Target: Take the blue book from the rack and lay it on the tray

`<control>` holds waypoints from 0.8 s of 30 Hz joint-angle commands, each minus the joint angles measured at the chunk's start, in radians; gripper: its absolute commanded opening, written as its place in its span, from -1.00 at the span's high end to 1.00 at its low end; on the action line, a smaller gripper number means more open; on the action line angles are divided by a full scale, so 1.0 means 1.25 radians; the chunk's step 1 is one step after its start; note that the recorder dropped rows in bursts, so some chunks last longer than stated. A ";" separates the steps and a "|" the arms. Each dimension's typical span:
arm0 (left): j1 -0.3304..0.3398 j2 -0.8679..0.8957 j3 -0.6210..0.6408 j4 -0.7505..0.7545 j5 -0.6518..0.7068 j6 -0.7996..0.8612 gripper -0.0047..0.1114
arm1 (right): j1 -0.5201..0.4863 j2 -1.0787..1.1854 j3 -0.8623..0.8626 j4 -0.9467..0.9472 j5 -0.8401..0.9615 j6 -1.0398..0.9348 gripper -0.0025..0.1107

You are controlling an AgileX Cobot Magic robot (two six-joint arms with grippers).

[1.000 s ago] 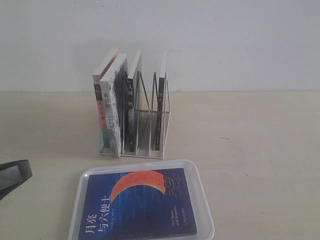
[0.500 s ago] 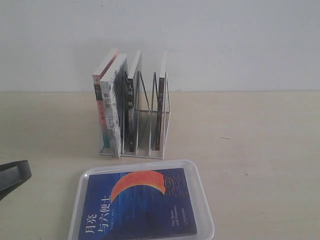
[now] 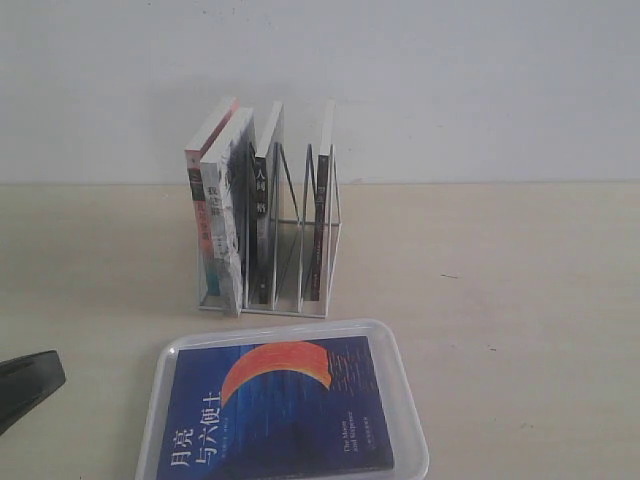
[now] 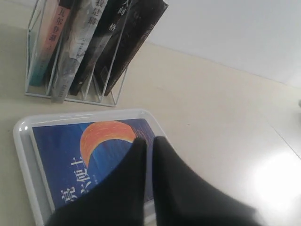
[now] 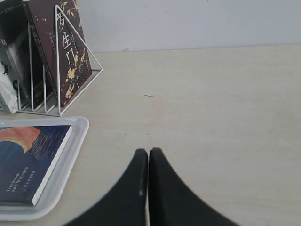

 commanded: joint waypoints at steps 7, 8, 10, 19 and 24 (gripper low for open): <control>-0.007 -0.003 0.009 0.004 -0.017 -0.039 0.85 | -0.001 -0.004 0.000 -0.005 -0.002 -0.002 0.96; -0.007 -0.003 0.009 0.004 -0.017 -0.035 0.85 | -0.001 -0.004 0.000 -0.005 -0.002 -0.002 0.96; -0.007 -0.003 0.009 0.004 -0.016 0.031 0.85 | -0.001 -0.004 0.000 -0.005 -0.002 -0.002 0.96; -0.016 -0.022 -0.018 0.027 0.027 0.309 0.85 | -0.001 -0.004 0.000 -0.005 -0.002 -0.002 0.96; 0.028 -0.128 -0.056 -0.025 0.190 0.305 0.85 | -0.001 -0.004 0.000 -0.005 -0.002 -0.002 0.96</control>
